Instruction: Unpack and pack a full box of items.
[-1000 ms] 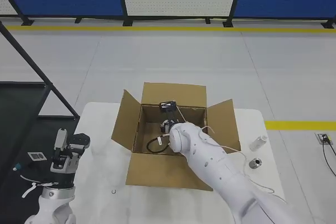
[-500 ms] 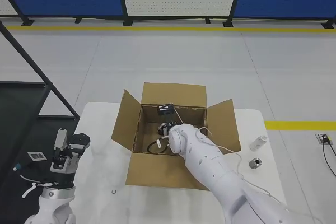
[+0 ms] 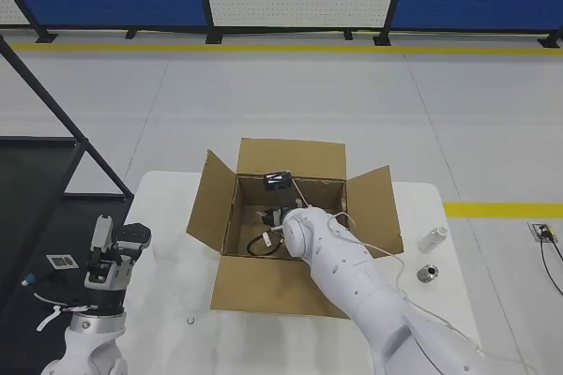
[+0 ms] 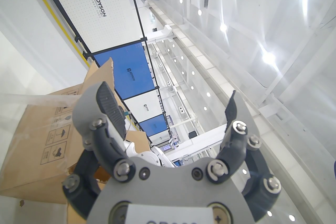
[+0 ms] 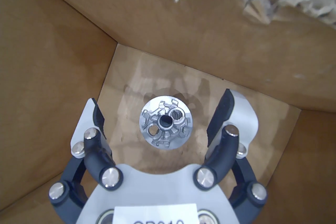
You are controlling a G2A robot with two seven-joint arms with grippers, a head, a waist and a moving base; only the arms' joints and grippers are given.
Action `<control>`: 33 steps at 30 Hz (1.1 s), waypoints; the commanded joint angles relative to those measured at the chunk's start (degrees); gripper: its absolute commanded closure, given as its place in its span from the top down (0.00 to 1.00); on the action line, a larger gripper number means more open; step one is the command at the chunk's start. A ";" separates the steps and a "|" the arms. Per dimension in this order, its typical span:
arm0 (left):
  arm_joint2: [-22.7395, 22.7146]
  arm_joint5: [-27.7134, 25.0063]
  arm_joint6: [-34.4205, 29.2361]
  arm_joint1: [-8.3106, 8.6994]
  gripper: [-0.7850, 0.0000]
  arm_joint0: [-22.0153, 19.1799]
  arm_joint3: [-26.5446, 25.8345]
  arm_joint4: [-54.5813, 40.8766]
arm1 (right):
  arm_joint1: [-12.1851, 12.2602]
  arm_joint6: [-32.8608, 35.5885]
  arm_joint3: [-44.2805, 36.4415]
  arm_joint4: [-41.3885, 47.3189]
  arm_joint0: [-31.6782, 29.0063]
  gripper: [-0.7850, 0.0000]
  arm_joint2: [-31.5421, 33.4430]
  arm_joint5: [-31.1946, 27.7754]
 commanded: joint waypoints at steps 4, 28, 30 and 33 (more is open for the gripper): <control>0.00 0.00 0.00 0.00 1.00 0.00 0.00 0.00 | 0.62 -3.97 -1.98 -1.38 -0.93 1.00 0.50 -0.80; 0.00 0.00 0.00 0.00 1.00 0.00 0.00 0.00 | 14.92 -1.84 -59.40 -23.12 -27.27 1.00 17.59 7.65; 0.00 0.00 0.00 0.00 1.00 0.00 0.00 0.00 | 15.93 -0.41 -66.87 -25.62 -31.45 1.00 20.52 9.98; 0.00 0.00 0.00 0.00 1.00 0.00 0.00 0.00 | 16.96 1.44 -77.00 -30.43 -36.85 1.00 23.80 14.30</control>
